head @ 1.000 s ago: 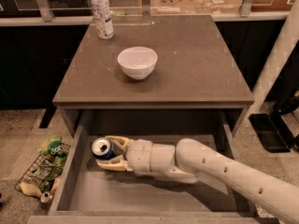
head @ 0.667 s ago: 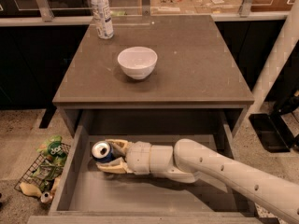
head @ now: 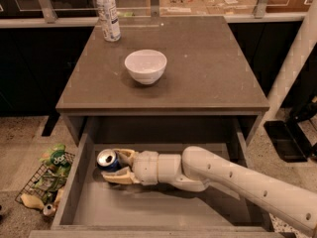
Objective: Place pepsi can into top drawer
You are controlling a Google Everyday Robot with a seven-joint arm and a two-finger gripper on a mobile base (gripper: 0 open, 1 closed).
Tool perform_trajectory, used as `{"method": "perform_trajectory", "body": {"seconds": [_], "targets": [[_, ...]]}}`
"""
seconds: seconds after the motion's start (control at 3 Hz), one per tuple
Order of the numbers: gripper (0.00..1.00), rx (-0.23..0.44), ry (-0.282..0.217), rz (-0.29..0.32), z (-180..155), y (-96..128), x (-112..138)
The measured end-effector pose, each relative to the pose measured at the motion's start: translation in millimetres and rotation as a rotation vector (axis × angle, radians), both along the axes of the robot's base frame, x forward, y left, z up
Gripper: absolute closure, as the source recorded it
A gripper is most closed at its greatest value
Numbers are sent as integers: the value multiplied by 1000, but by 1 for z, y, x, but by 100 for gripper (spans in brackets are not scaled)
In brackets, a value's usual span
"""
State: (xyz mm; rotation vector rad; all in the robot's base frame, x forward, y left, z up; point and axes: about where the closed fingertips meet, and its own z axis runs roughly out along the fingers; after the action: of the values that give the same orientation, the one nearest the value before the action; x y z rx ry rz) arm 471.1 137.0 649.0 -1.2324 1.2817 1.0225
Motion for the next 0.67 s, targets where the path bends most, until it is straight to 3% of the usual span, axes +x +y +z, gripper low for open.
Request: {"method": "perform_trajectory", "body": {"seconds": [0.33,0.67], "targets": [[45,0,0,0,1,0,0],[22,0,0,0,1,0,0]]}}
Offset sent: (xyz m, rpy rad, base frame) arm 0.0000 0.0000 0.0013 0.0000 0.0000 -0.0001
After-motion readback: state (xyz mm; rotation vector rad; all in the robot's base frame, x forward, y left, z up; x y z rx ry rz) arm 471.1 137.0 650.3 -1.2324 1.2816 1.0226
